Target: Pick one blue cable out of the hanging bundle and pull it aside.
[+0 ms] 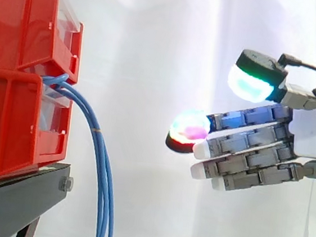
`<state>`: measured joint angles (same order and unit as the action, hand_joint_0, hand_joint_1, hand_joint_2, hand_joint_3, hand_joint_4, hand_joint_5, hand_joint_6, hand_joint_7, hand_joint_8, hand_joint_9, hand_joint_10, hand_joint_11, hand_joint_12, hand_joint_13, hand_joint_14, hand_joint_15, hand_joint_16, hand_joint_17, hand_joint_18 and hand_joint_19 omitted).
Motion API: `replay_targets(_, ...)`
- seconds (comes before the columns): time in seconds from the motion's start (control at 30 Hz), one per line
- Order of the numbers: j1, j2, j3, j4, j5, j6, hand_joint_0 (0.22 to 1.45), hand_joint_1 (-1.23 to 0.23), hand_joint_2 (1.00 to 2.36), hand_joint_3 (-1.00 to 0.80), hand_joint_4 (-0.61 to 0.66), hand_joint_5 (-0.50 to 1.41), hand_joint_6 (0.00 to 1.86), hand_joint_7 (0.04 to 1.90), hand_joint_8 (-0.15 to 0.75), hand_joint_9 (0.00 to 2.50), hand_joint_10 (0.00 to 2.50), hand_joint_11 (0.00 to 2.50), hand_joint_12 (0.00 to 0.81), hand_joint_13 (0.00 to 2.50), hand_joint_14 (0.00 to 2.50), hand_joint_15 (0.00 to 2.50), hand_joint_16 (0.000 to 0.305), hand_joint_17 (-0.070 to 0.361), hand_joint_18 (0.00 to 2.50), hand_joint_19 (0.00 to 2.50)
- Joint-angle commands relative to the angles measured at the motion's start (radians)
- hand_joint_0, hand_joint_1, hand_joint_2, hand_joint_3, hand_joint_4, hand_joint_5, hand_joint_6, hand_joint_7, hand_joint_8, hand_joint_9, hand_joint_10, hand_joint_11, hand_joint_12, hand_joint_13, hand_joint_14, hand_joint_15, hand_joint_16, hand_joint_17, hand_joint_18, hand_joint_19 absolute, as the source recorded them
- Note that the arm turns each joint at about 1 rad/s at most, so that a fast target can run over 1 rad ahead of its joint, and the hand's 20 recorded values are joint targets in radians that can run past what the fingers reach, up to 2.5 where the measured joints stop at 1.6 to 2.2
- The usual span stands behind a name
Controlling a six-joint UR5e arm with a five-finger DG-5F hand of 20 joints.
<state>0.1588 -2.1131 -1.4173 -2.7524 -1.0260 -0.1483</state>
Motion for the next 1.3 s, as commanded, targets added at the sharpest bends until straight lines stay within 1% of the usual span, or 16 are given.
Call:
replay_targets(0.0,0.004,-0.021,0.001,0.019,0.018,-0.004,0.52,-0.66,1.0,-0.48,0.21,-0.18,0.5,0.67,0.244,0.76,0.01,0.21,0.312,0.44,0.01,0.17,0.046,0.104,0.2,0.13)
replay_targets(0.03,0.004,-0.05,0.005,0.04,0.018,0.006,0.52,-0.66,1.0,-0.49,0.21,-0.18,0.5,0.67,0.244,0.76,0.01,0.21,0.312,0.44,0.01,0.17,0.046,0.104,0.2,0.13)
replay_targets(0.13,0.008,-0.065,0.009,0.077,0.021,0.012,0.52,-0.66,1.0,-0.48,0.21,-0.18,0.5,0.67,0.245,0.76,0.01,0.21,0.311,0.45,0.01,0.17,0.046,0.104,0.21,0.13)
replay_targets(0.3,0.01,-0.077,0.011,0.091,0.04,0.01,0.52,-0.66,1.0,-0.49,0.22,-0.18,0.5,0.67,0.246,0.77,0.01,0.22,0.31,0.45,0.01,0.17,0.046,0.104,0.21,0.14)
replay_targets(0.33,0.01,-0.087,0.011,0.094,0.047,0.01,0.52,-0.66,1.0,-0.49,0.22,-0.18,0.5,0.67,0.246,0.77,0.01,0.23,0.31,0.45,0.01,0.17,0.046,0.104,0.21,0.14)
replay_targets(0.43,0.01,-0.102,0.011,0.109,0.049,0.018,0.52,-0.66,1.0,-0.49,0.22,-0.18,0.5,0.67,0.246,0.78,0.01,0.22,0.309,0.46,0.01,0.17,0.046,0.104,0.22,0.14)
replay_targets(0.47,0.011,-0.117,0.012,0.128,0.049,0.021,0.52,-0.66,1.0,-0.49,0.22,-0.18,0.5,0.67,0.248,0.78,0.01,0.23,0.31,0.46,0.01,0.17,0.046,0.103,0.22,0.14)
replay_targets(0.53,0.013,-0.128,0.012,0.154,0.053,0.018,0.52,-0.66,1.0,-0.48,0.22,-0.18,0.5,0.68,0.248,0.79,0.01,0.23,0.309,0.46,0.01,0.17,0.046,0.103,0.22,0.14)
replay_targets(0.73,0.016,-0.139,0.014,0.209,0.057,-0.022,0.52,-0.66,1.0,-0.48,0.22,-0.17,0.5,0.67,0.248,0.8,0.01,0.23,0.309,0.47,0.01,0.18,0.046,0.103,0.23,0.14)
replay_targets(0.9,0.019,-0.142,0.015,0.214,0.075,-0.04,0.52,-0.66,1.0,-0.49,0.23,-0.17,0.5,0.68,0.249,0.8,0.01,0.23,0.309,0.47,0.01,0.17,0.046,0.103,0.23,0.14)
replay_targets(0.93,0.021,-0.154,0.015,0.214,0.076,-0.039,0.52,-0.66,1.0,-0.48,0.23,-0.17,0.5,0.68,0.246,0.8,0.01,0.23,0.309,0.48,0.01,0.18,0.046,0.103,0.23,0.14)
replay_targets(1.07,0.024,-0.186,0.043,0.218,0.08,-0.03,0.52,-0.66,1.0,-0.49,0.23,-0.17,0.5,0.68,0.25,0.8,0.01,0.23,0.311,0.47,0.01,0.18,0.046,0.103,0.23,0.15)
replay_targets(1.17,0.024,-0.222,0.089,0.212,0.076,-0.016,0.51,-0.65,1.0,-0.5,0.22,-0.17,0.5,0.7,0.238,0.72,0.01,0.28,0.319,0.41,0.01,0.2,0.048,0.109,0.2,0.18)
replay_targets(1.2,0.025,-0.24,0.113,0.208,0.076,-0.01,0.51,-0.66,1.0,-0.5,0.2,-0.18,0.5,0.72,0.232,0.72,0.01,0.33,0.32,0.41,0.01,0.21,0.049,0.11,0.2,0.19)
replay_targets(1.23,0.024,-0.268,0.152,0.195,0.073,0.0,0.5,-0.66,1.0,-0.5,0.19,-0.18,0.5,0.73,0.235,0.71,0.01,0.4,0.324,0.42,0.01,0.24,0.049,0.111,0.21,0.21)
replay_targets(1.27,0.024,-0.274,0.158,0.194,0.072,0.003,0.5,-0.66,1.0,-0.5,0.19,-0.18,0.5,0.74,0.236,0.71,0.01,0.45,0.327,0.43,0.01,0.26,0.05,0.113,0.22,0.23)
